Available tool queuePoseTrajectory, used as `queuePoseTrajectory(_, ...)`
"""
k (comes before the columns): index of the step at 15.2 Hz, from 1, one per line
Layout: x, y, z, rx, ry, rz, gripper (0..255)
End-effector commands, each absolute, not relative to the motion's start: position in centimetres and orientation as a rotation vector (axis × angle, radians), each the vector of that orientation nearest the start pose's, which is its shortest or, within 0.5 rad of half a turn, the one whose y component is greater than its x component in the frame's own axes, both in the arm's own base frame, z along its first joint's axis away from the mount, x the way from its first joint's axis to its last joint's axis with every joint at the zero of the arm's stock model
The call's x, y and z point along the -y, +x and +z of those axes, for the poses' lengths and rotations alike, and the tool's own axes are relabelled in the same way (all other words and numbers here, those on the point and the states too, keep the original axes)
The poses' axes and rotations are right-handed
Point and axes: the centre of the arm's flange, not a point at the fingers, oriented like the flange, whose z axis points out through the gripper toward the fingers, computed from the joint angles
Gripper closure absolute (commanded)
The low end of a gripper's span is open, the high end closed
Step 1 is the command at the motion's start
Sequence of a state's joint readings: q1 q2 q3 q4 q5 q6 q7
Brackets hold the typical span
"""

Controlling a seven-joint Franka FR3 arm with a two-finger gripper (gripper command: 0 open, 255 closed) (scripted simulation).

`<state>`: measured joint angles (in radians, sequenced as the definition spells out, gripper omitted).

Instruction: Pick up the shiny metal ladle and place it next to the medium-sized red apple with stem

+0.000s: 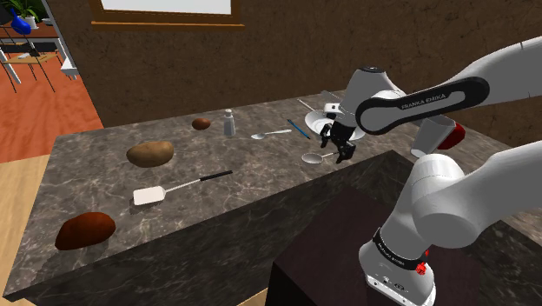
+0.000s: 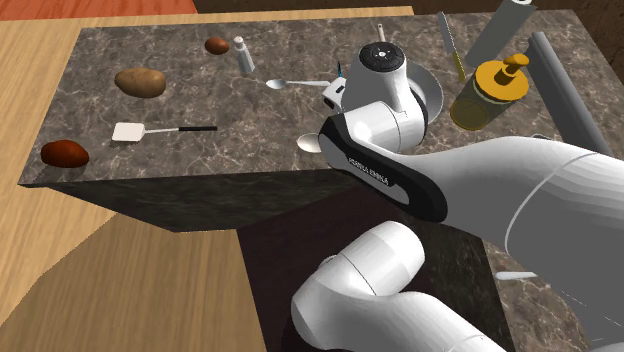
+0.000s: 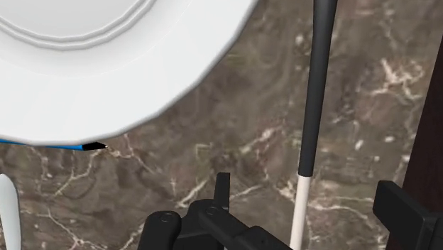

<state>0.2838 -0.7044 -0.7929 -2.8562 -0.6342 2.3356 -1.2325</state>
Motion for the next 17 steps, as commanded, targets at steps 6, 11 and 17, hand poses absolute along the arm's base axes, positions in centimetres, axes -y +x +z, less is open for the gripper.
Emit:
queuePoseTrajectory(6, 13.6, 31.0, 33.7, 1.912, -2.586, -0.144, 255)
queuePoseTrajectory(11, 13.6, 31.0, 34.3, 1.912, -2.586, -0.144, 255)
queuePoseTrajectory(17, 13.6, 31.0, 37.4, 1.912, -2.586, -0.144, 255)
